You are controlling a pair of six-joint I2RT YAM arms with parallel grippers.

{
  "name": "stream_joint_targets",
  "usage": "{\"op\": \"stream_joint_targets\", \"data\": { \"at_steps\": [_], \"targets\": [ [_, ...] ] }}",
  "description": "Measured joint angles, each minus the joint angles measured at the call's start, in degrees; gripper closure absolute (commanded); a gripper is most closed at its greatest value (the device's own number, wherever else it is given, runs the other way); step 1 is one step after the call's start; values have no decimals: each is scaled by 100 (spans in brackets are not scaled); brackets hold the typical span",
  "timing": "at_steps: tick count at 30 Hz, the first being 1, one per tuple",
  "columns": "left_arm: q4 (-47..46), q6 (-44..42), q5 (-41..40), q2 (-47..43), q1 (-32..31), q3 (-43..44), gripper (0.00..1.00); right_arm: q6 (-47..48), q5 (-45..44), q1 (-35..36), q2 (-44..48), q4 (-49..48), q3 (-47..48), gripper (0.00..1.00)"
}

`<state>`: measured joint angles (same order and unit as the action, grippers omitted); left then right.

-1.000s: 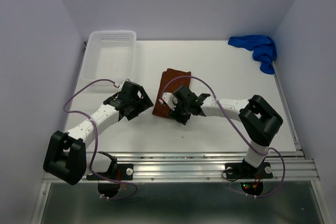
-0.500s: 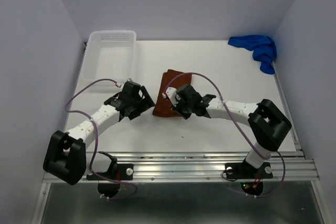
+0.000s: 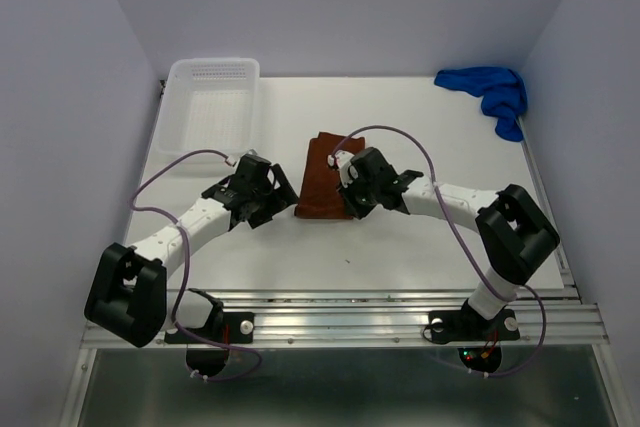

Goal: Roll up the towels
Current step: Roll the towel

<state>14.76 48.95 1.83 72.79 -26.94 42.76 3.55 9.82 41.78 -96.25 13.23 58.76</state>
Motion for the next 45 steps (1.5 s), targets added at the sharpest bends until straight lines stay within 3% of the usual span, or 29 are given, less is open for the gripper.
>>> {"op": "stream_joint_targets", "data": {
  "at_steps": [19, 34, 45],
  "targets": [
    [-988, -201, 463, 127, -2, -149, 1, -1519, 1746, -1215, -610, 37, 337, 99],
    [-1768, -522, 734, 485, -33, -402, 2, -2310, 2400, -1749, -1102, 55, 632, 99],
    [-2076, -632, 680, 1298, -37, -284, 4, -2479, 2520, -1858, -1316, 55, 723, 99]
  ]
}}
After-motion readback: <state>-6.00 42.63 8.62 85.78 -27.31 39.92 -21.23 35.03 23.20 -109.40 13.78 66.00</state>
